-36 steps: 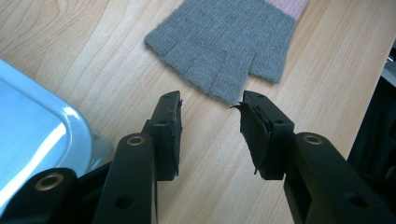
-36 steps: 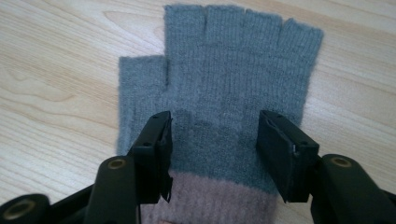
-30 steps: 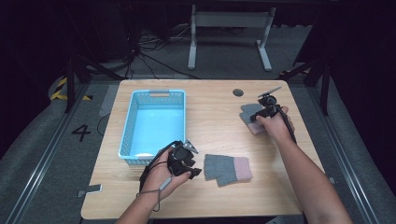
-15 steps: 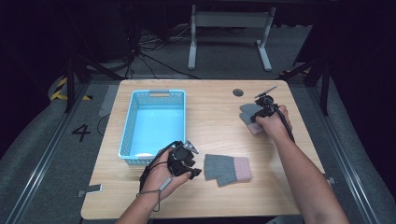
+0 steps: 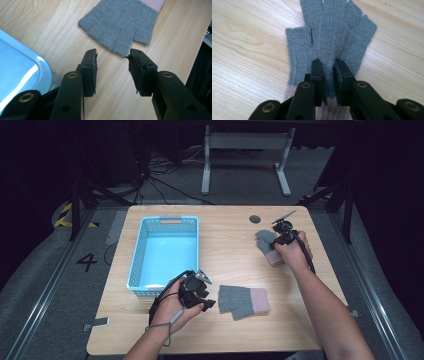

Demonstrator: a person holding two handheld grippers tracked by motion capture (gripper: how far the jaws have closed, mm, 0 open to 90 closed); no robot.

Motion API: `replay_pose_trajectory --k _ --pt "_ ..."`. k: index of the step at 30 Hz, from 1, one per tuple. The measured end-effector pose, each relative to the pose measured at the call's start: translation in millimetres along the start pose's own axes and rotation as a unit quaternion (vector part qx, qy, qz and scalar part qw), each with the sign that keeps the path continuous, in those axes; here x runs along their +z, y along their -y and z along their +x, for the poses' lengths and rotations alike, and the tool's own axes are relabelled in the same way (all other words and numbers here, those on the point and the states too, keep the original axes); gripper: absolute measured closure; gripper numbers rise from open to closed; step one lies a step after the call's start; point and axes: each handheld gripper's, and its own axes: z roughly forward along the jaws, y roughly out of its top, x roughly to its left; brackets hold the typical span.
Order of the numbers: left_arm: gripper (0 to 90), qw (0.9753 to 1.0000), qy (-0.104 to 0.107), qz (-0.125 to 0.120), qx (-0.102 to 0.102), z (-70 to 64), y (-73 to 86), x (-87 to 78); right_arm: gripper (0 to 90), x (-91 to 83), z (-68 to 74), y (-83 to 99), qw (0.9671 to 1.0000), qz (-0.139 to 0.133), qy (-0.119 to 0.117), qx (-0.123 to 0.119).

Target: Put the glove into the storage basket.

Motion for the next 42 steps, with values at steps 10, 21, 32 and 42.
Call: replay_pose_trajectory --k 10,21,32,42 --pt "59.5 1.0000 0.001 0.001 0.002 -1.2 -2.0 1.1 78.9 -32.0 -1.3 3.9 0.9990 -0.036 -0.025 -0.008" --pt "59.6 1.0000 0.006 -0.004 0.001 -1.8 -3.0 -0.7 78.8 -62.4 -0.3 12.2 0.9968 -0.060 -0.047 -0.023" --pt "59.6 0.9999 0.009 -0.005 0.002 -2.4 -3.3 -2.4 78.9 -93.4 9.2 25.1 0.9924 -0.074 -0.078 -0.059" --pt "59.6 0.9999 0.011 -0.005 0.002 -3.7 -3.5 -3.5 78.8 -121.7 33.9 43.0 0.9821 -0.094 -0.118 -0.113"
